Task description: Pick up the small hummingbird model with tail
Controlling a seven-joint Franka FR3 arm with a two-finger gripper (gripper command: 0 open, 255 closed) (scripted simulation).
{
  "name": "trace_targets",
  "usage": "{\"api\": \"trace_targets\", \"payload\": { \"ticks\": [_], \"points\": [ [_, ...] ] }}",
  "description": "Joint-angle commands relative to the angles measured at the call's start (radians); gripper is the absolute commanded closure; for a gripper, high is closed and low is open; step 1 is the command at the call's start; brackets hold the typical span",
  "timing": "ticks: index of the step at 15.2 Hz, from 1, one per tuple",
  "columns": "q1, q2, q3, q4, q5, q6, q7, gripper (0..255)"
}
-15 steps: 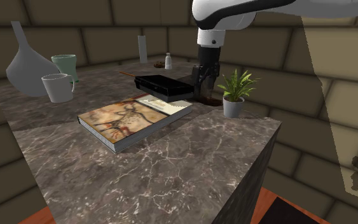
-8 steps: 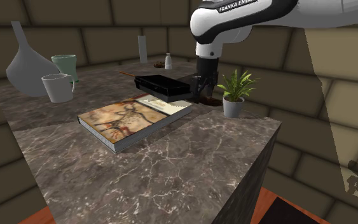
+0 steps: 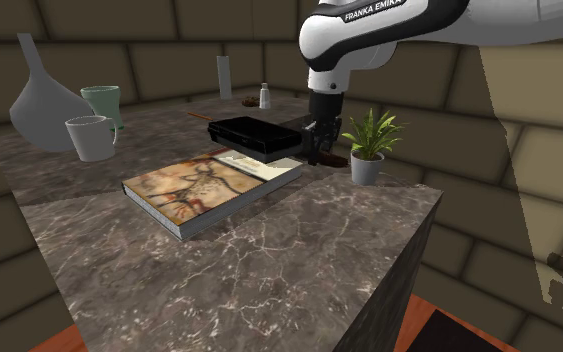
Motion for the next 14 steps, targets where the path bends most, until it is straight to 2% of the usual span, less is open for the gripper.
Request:
{"api": "trace_targets", "payload": {
  "ticks": [1,3,14],
  "points": [
    [0.000,0.001,0.000,0.000,0.000,0.001,0.000,255],
    [0.000,0.001,0.000,-0.001,0.000,0.001,0.000,255],
    [-0.002,0.014,-0.002,0.164,0.002,-0.150,0.002,255]
  ]
}}
